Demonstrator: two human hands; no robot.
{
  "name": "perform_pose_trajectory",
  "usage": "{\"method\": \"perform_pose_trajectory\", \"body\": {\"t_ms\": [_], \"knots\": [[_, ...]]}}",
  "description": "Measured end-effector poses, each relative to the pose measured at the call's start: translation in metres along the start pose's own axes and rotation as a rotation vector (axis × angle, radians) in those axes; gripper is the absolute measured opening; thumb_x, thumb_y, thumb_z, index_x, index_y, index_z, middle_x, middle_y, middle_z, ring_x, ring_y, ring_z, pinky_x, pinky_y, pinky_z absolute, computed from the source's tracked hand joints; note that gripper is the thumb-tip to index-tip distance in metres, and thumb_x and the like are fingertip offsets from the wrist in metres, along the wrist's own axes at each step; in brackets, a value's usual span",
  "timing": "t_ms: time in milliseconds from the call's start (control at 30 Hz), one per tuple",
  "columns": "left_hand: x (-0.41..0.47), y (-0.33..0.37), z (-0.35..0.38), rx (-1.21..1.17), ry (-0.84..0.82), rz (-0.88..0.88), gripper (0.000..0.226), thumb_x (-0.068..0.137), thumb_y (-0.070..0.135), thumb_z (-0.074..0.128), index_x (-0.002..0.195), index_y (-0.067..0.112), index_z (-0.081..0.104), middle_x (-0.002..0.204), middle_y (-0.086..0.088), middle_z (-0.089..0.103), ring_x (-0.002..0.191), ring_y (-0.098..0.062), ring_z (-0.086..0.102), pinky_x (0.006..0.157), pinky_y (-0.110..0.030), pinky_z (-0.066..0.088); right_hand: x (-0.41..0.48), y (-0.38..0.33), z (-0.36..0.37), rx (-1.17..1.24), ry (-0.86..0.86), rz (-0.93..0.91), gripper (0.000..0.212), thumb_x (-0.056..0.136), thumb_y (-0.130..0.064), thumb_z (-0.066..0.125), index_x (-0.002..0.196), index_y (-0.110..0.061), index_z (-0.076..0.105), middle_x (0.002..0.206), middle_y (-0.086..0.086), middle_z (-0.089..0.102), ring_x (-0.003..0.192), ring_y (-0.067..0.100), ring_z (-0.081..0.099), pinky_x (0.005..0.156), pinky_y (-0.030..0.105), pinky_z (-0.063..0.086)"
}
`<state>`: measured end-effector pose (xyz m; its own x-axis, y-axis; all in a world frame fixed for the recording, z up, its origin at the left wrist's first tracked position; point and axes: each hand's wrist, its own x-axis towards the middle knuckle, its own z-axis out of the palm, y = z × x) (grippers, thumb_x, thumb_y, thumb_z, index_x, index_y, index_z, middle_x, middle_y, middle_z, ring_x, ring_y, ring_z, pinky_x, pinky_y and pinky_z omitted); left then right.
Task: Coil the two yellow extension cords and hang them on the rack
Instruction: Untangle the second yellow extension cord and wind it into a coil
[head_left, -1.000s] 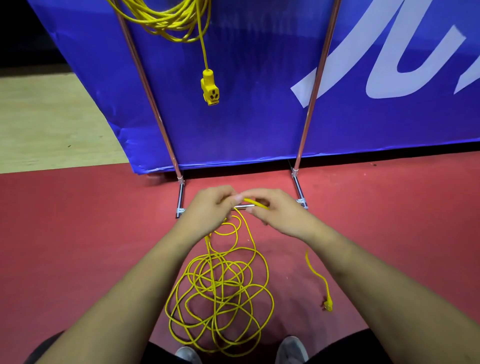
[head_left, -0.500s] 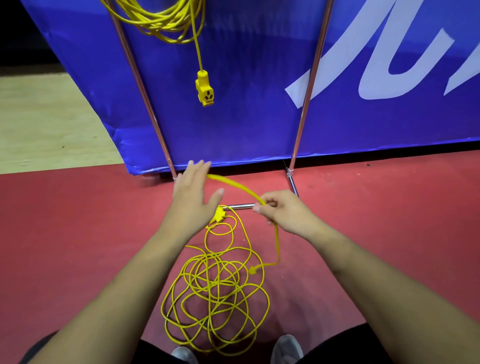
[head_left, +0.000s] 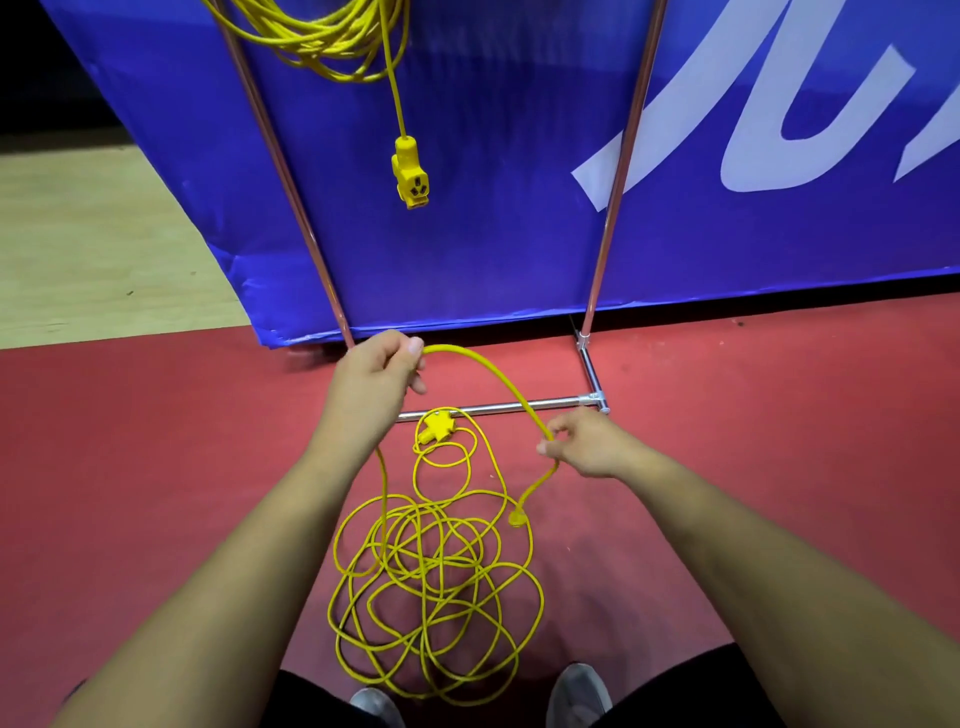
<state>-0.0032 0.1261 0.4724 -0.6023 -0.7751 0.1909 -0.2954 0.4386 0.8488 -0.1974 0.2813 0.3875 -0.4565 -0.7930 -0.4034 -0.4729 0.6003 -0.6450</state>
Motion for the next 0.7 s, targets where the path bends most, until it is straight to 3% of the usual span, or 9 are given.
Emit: {"method": "perform_pose_trajectory", "body": {"t_ms": [100, 167, 200, 267, 333, 433, 533, 600, 700], "knots": [[-0.003, 0.004, -0.007, -0.019, -0.141, 0.013, 0.027, 0.096, 0.022, 0.050, 0.075, 0.007, 0.058, 0.060, 0.001, 0.063, 0.055, -0.003, 0.051, 0.058, -0.027, 0.039, 0.001, 0.004, 0.001, 0.552, -0.073, 0.318, 0.009, 0.092, -0.003, 0.050, 0.093, -0.007, 0.058, 0.072, 0.013, 0.064, 0.054, 0.018, 0.066, 0.054, 0.026, 0.056], [-0.007, 0.008, -0.008, -0.108, -0.419, -0.007, 0.027, 0.092, 0.019, 0.055, 0.074, 0.000, 0.058, 0.056, 0.003, 0.060, 0.050, -0.002, 0.050, 0.054, -0.022, 0.037, 0.004, 0.004, -0.004, 0.944, 0.026, 0.345, 0.018, 0.087, 0.005, 0.041, 0.097, 0.000, 0.055, 0.082, 0.020, 0.064, 0.071, 0.028, 0.070, 0.072, 0.039, 0.059], [-0.008, 0.007, -0.008, -0.145, -0.582, -0.021, 0.026, 0.089, 0.021, 0.056, 0.075, 0.000, 0.059, 0.058, 0.002, 0.062, 0.052, -0.005, 0.053, 0.054, -0.020, 0.038, 0.007, 0.003, -0.008, 1.113, 0.075, 0.328, 0.015, 0.087, 0.003, 0.042, 0.093, 0.001, 0.055, 0.082, 0.021, 0.063, 0.072, 0.030, 0.070, 0.070, 0.041, 0.060], [-0.012, 0.003, -0.005, -0.077, -0.841, -0.013, 0.024, 0.087, 0.028, 0.055, 0.076, 0.009, 0.065, 0.066, -0.003, 0.068, 0.062, -0.018, 0.060, 0.061, -0.026, 0.045, 0.007, -0.002, -0.012, 1.272, 0.136, 0.288, 0.010, 0.090, 0.000, 0.050, 0.086, 0.002, 0.059, 0.078, 0.019, 0.061, 0.060, 0.027, 0.070, 0.056, 0.034, 0.060], [-0.016, -0.009, 0.001, 0.162, -0.955, 0.045, 0.023, 0.092, 0.030, 0.056, 0.078, 0.016, 0.068, 0.072, 0.007, 0.069, 0.070, -0.022, 0.060, 0.070, -0.033, 0.046, 0.004, -0.008, -0.010, 1.139, 0.168, 0.271, 0.009, 0.089, 0.006, 0.052, 0.093, 0.002, 0.060, 0.080, 0.018, 0.062, 0.047, 0.020, 0.065, 0.047, 0.027, 0.056], [-0.013, -0.029, 0.009, 0.355, -0.755, 0.021, 0.007, 0.089, 0.020, 0.062, 0.092, 0.019, 0.068, 0.085, 0.009, 0.069, 0.079, -0.011, 0.063, 0.077, -0.030, 0.050, -0.002, -0.023, -0.003, 0.814, 0.185, 0.127, 0.029, 0.084, 0.014, 0.044, 0.100, -0.010, 0.048, 0.089, 0.018, 0.071, 0.038, 0.017, 0.047, 0.043, 0.024, 0.039], [-0.001, -0.038, 0.004, 0.166, -0.475, -0.107, 0.050, 0.079, 0.028, 0.076, 0.123, 0.019, 0.055, 0.119, 0.003, 0.060, 0.108, -0.008, 0.055, 0.095, -0.026, 0.041, -0.012, -0.047, -0.005, 0.743, 0.056, -0.064, 0.032, 0.083, 0.015, 0.044, 0.100, -0.011, 0.046, 0.092, 0.018, 0.074, 0.042, 0.016, 0.038, 0.043, 0.020, 0.028], [0.004, -0.041, -0.002, 0.239, -0.418, -0.016, 0.082, 0.073, 0.039, 0.079, 0.143, 0.023, 0.038, 0.143, 0.005, 0.039, 0.134, -0.009, 0.034, 0.110, -0.027, 0.027, -0.021, -0.065, -0.013, 0.703, -0.001, -0.180, 0.031, 0.080, 0.017, 0.046, 0.099, -0.006, 0.054, 0.088, 0.020, 0.073, 0.044, 0.015, 0.038, 0.042, 0.019, 0.029], [0.005, -0.049, -0.003, 0.431, -0.442, 0.075, 0.076, 0.076, 0.041, 0.077, 0.141, 0.024, 0.041, 0.156, -0.004, 0.024, 0.147, -0.019, 0.012, 0.116, -0.033, 0.016, -0.030, -0.087, -0.033, 0.784, 0.051, -0.308, 0.032, 0.075, 0.017, 0.045, 0.094, -0.005, 0.057, 0.078, 0.016, 0.071, 0.047, 0.017, 0.039, 0.045, 0.022, 0.030]]}}
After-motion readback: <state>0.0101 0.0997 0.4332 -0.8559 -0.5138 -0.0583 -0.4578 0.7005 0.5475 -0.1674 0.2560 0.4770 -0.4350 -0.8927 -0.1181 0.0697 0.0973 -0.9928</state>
